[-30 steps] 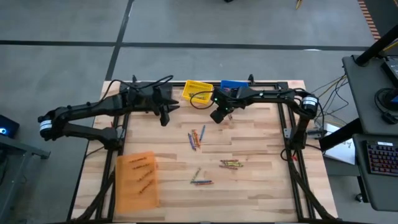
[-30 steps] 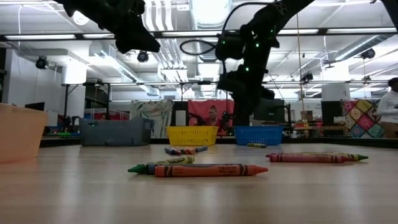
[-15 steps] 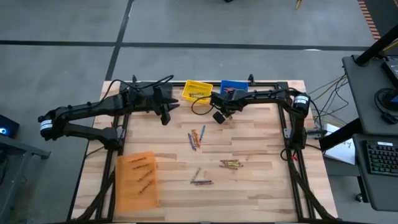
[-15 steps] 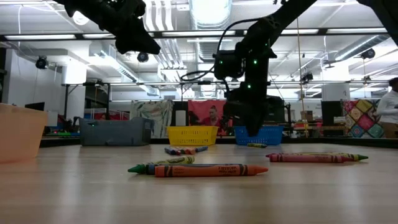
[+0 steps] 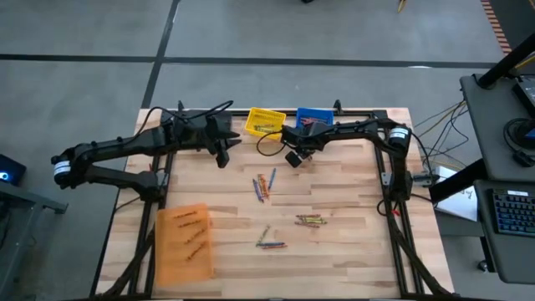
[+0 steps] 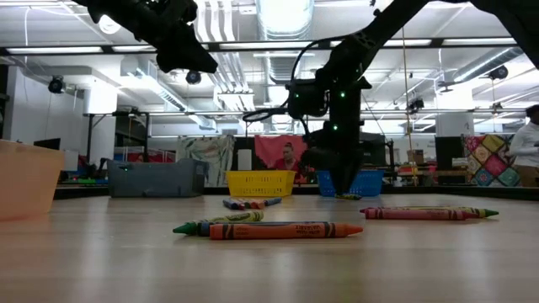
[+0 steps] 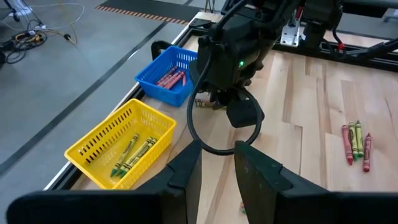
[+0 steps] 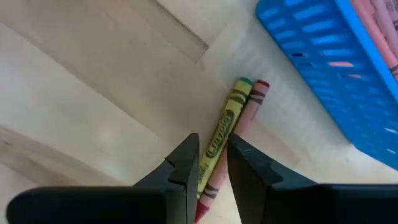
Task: Sort crayons
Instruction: Put the green crayon into the yellow bin
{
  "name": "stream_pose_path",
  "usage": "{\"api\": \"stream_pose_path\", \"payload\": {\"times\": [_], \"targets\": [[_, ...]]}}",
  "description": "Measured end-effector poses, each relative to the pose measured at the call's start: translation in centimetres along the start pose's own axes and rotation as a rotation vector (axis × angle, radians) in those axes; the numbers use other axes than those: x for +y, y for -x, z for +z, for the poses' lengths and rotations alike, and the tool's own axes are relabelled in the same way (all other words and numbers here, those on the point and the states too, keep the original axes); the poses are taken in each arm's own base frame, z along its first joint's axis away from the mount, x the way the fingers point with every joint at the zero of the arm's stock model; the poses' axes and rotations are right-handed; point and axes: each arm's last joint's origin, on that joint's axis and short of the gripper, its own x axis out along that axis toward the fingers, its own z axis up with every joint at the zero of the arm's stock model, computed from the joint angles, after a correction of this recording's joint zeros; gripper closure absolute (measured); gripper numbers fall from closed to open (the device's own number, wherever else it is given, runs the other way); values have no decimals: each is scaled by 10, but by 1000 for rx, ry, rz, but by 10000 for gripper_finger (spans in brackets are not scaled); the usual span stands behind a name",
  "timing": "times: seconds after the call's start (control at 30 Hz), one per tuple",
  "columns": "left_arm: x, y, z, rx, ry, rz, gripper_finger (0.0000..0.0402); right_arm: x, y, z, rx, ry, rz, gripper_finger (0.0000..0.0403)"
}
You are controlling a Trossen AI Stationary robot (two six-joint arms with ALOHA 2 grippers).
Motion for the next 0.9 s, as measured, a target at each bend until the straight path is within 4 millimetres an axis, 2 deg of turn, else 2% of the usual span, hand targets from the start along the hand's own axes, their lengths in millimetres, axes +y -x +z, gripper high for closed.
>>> {"api": "stream_pose_path", "payload": {"times": [0.27, 0.67, 0.9], "targets": [[0, 0, 0, -1, -3, 0, 324, 2, -7, 0, 9, 6, -3, 323], [0, 0, 0, -2, -3, 0, 324, 6, -13, 0, 26, 28, 35, 337], [0, 0, 2, -19, -3, 0, 324, 6, -13, 0, 26, 59, 47, 384]]}}
